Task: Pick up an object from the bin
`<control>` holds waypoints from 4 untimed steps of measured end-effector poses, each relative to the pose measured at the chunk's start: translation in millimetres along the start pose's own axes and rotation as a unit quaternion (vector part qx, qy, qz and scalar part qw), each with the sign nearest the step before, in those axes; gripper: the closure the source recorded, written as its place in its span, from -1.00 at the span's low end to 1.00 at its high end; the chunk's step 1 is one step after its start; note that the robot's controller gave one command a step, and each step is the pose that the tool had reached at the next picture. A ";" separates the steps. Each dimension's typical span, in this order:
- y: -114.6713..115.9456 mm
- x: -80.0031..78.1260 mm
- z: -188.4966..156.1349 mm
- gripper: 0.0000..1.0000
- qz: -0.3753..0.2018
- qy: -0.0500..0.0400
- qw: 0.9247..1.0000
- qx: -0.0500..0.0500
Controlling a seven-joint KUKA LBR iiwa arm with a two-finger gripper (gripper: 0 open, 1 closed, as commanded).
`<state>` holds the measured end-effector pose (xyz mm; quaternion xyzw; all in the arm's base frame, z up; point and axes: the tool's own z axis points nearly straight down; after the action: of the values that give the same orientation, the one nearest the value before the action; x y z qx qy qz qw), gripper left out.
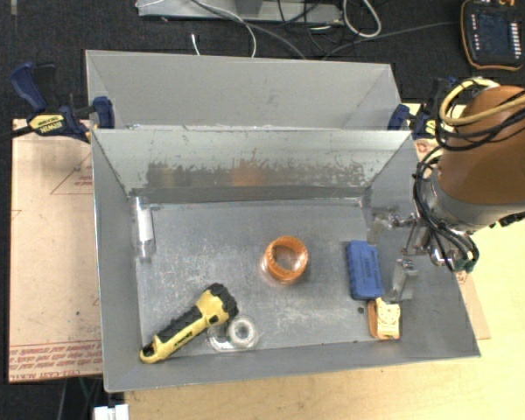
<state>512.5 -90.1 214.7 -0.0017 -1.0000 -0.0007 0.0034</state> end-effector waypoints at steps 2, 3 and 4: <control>-13.7 -41.3 107.6 -1.00 -0.301 -0.006 0.954 0.003; -35.1 -54.7 83.1 -1.00 -0.226 -0.006 0.974 0.001; -36.8 -57.9 99.6 -1.00 -0.520 -0.005 0.854 0.002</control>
Offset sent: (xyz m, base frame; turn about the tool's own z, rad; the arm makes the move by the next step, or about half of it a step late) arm 0.0495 -0.0187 -0.1447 -0.7895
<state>569.6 -126.9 114.7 0.5180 -0.8554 -0.0009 -0.0027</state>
